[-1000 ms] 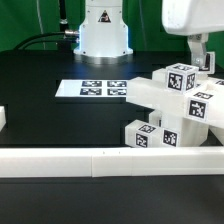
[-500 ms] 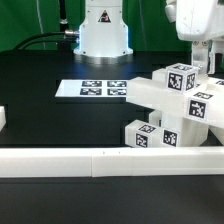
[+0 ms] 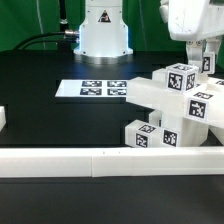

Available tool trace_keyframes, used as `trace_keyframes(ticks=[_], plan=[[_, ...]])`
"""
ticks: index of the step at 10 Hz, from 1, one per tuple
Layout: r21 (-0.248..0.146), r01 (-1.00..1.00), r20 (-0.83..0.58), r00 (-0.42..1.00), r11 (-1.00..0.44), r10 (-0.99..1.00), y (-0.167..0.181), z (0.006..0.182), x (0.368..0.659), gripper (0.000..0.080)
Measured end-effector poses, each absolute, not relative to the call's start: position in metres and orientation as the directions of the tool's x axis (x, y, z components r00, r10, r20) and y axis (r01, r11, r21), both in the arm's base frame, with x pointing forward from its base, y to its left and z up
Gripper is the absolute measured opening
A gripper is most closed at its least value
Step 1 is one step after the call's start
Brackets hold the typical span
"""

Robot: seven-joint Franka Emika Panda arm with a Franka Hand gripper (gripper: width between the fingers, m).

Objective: Assemble chair

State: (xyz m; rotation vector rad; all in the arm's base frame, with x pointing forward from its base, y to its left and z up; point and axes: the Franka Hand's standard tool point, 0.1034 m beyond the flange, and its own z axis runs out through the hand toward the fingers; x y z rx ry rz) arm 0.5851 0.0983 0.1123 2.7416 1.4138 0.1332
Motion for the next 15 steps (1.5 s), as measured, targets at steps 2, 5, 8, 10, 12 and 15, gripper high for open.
trace_keyframes(ticks=[2, 5, 8, 10, 12, 15], plan=[[0.087, 0.809, 0.051, 0.579, -0.581, 0.814, 0.0981, 0.1116, 0.5849, 0.0263], [0.084, 0.788, 0.053, 0.608, -0.610, 0.792, 0.0979, 0.1107, 0.5847, 0.0265], [0.064, 0.544, 0.086, 0.832, -0.837, 0.548, 0.0961, 0.1104, 0.5854, 0.0265], [0.057, 0.445, 0.101, 0.888, -0.894, 0.449, 0.0959, 0.1105, 0.5869, 0.0265], [0.044, 0.332, 0.107, 0.936, -0.942, 0.335, 0.0962, 0.1104, 0.5868, 0.0266], [0.006, 0.075, 0.122, 0.990, -0.997, 0.075, 0.0971, 0.1100, 0.5862, 0.0266]])
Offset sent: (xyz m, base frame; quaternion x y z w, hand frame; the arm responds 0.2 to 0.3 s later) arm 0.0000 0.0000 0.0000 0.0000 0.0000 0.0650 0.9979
